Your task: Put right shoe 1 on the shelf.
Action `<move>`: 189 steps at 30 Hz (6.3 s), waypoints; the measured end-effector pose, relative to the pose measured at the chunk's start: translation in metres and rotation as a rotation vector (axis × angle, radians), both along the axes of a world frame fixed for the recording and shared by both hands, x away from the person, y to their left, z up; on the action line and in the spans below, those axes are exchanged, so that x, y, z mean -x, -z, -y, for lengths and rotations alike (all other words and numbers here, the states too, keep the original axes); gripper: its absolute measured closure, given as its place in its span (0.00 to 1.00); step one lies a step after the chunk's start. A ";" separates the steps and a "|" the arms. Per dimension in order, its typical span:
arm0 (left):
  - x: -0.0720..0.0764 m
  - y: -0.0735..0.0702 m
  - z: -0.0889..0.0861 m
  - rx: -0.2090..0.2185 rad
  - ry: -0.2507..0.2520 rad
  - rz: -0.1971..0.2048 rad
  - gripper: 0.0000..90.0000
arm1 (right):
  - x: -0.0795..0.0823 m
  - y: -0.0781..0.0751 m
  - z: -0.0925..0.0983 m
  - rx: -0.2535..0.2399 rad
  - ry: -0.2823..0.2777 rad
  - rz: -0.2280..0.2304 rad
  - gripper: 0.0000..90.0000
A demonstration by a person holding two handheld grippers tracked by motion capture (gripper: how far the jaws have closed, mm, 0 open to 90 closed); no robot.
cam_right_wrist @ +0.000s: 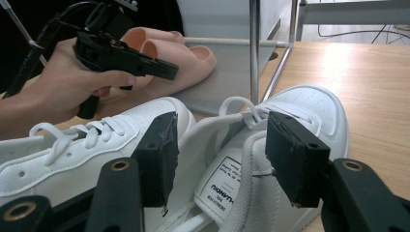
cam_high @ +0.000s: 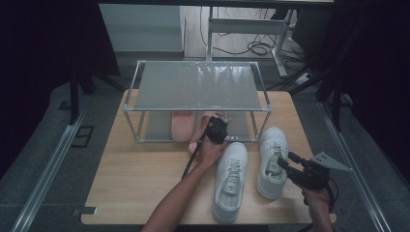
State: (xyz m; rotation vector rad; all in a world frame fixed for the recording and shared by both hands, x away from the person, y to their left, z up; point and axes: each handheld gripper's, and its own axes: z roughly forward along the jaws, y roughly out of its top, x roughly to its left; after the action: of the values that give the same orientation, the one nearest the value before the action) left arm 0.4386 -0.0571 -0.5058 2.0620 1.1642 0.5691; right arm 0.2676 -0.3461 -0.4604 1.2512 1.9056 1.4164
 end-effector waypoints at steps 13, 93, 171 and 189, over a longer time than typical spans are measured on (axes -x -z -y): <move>0.020 -0.017 -0.017 0.059 0.042 0.016 0.98 | 0.001 -0.001 0.000 0.000 -0.002 0.002 0.51; 0.098 0.016 -0.108 0.021 0.157 -0.001 0.99 | -0.002 0.003 -0.006 0.020 -0.007 -0.013 0.51; 0.046 0.021 -0.093 0.054 0.042 -0.037 0.99 | -0.002 0.003 -0.007 0.019 -0.009 -0.014 0.51; 0.042 0.021 -0.092 0.057 0.024 -0.032 0.99 | -0.002 0.004 -0.007 0.020 -0.008 -0.013 0.51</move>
State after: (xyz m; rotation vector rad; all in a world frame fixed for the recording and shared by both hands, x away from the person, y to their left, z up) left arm 0.3963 0.0353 -0.5267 2.0404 1.1596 0.4873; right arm 0.2695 -0.3395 -0.4640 1.2484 1.9303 1.3931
